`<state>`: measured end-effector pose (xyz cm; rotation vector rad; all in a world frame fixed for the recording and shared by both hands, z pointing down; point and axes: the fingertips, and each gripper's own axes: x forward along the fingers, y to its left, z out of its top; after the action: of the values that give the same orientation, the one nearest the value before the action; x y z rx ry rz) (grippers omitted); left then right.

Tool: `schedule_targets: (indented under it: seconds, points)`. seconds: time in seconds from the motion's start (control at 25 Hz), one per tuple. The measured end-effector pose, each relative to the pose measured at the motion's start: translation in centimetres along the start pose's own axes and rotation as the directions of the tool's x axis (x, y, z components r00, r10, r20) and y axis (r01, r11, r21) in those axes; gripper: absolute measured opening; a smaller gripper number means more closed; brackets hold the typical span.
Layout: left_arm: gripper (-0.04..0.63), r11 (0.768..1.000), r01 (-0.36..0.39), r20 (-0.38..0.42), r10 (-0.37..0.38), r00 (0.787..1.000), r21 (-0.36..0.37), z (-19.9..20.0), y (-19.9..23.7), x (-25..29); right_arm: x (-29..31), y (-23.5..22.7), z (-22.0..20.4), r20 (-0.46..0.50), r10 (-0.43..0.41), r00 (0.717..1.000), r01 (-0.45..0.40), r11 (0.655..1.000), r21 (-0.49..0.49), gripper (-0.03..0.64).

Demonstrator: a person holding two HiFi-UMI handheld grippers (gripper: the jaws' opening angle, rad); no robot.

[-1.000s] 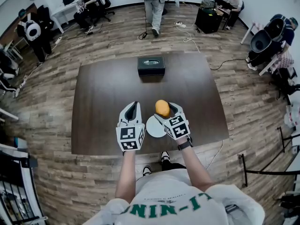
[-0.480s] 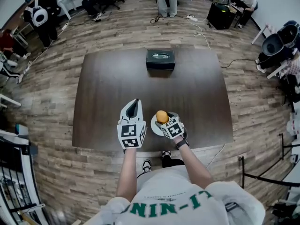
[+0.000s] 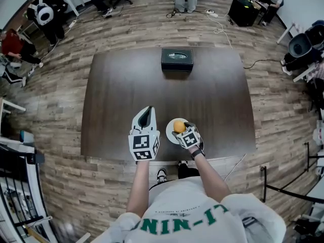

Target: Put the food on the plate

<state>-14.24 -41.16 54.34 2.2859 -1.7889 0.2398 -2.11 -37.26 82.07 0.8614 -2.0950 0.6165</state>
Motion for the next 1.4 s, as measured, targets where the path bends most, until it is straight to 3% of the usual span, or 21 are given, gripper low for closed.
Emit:
schedule_targets:
  seconds: [0.52,0.88,1.12,1.4]
  points:
    - [0.012,1.0,0.024,-0.01,-0.024,1.0,0.016,-0.5,-1.0,-0.1,-0.7,-0.5,-1.0,0.054,-0.007,0.999,0.003,0.997,0.08,0.392]
    - [0.012,0.998,0.049,-0.01,-0.049,0.999,0.03,0.2,-1.8,-1.0,-5.6,-2.5,2.8,0.196,-0.094,0.976,0.075,0.992,0.1,0.393]
    - [0.012,0.998,0.058,-0.016,-0.057,0.998,0.019,0.7,-1.9,-1.6,-11.0,-4.7,6.9,0.34,-0.181,0.923,0.135,0.979,0.155,0.358]
    - [0.012,0.998,0.056,0.015,-0.056,0.998,0.033,2.1,-1.7,-2.2,-18.3,-5.4,12.3,0.51,-0.251,0.822,0.18,0.966,0.185,0.258]
